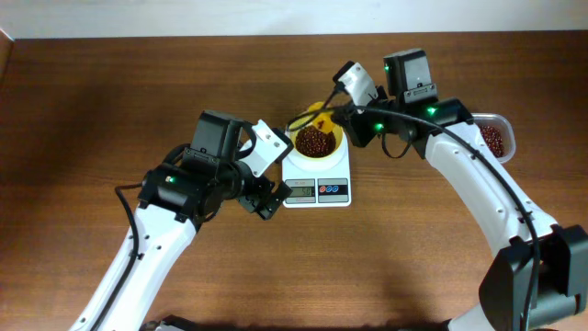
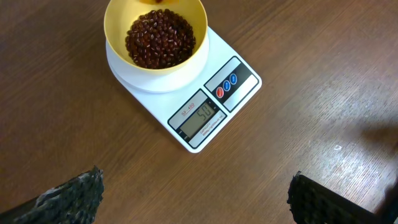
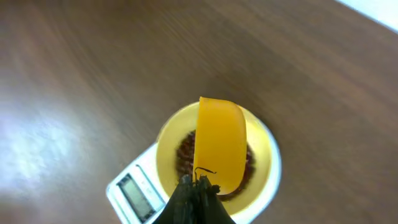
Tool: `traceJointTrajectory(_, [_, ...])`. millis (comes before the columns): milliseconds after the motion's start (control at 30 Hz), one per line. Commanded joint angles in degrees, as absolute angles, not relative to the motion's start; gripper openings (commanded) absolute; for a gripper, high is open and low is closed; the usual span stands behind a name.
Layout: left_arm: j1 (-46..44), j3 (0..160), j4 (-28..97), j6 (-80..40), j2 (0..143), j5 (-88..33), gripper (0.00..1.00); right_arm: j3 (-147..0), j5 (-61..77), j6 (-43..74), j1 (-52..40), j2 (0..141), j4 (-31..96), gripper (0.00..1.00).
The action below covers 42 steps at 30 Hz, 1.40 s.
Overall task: Scoop item into bowl and weigh 50g on scale
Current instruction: 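Move the scoop back over the bean tub with the right gripper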
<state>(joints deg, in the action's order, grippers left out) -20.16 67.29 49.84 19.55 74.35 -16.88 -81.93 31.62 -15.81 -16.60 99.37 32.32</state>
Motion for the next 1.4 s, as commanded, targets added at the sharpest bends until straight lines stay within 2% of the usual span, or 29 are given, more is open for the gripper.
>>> traceJointTrajectory(0, [-20.08, 67.13, 49.74, 20.27, 73.43, -16.69, 0.99, -82.28, 39.64, -4.62, -14.81, 99.81, 32.14, 0.04])
traceJointTrajectory(167, [-20.08, 67.13, 49.74, 20.27, 73.43, -16.69, 0.99, -82.3, 46.7, 7.07, -7.42, 99.81, 32.1, 0.04])
traceJointTrajectory(367, [-20.08, 67.13, 49.74, 20.27, 73.43, -16.69, 0.99, -82.3, 48.49, 12.51, 5.04, 99.81, 33.89, 0.04])
traceJointTrajectory(500, [-20.08, 67.13, 49.74, 20.27, 73.43, -16.69, 0.99, -82.3, 48.45, 11.57, 15.16, 99.79, 41.04, 0.04])
traceJointTrajectory(633, [-20.08, 67.13, 49.74, 20.27, 73.43, -16.69, 0.99, -82.32, 47.77, 3.49, 23.57, 99.57, 48.05, 0.04])
traceJointTrajectory(800, [-20.08, 67.13, 49.74, 20.27, 73.43, -16.69, 0.99, -82.41, 44.31, -2.15, 30.41, 99.02, 49.12, 0.04])
traceJointTrajectory(967, [-20.08, 67.13, 49.74, 20.27, 73.43, -16.69, 0.99, -82.74, 32.82, -15.51, 30.44, 98.13, 48.86, 0.04])
traceJointTrajectory(1067, [-20.08, 67.13, 49.74, 20.27, 73.43, -16.69, 0.99, -82.74, 20.82, -28.6, 26.81, 98.13, 48.29, 0.04])
traceJointTrajectory(1300, [-20.08, 67.13, 49.74, 20.27, 73.43, -16.69, 0.99, -82.74, 0.14, -34.11, 16.43, 98.13, 41.98, 0.04])
traceJointTrajectory(1367, [-20.08, 67.13, 49.74, 20.27, 73.43, -16.69, 0.99, -82.74, -0.89, -34.11, 15.33, 98.13, 42.09, 0.04])
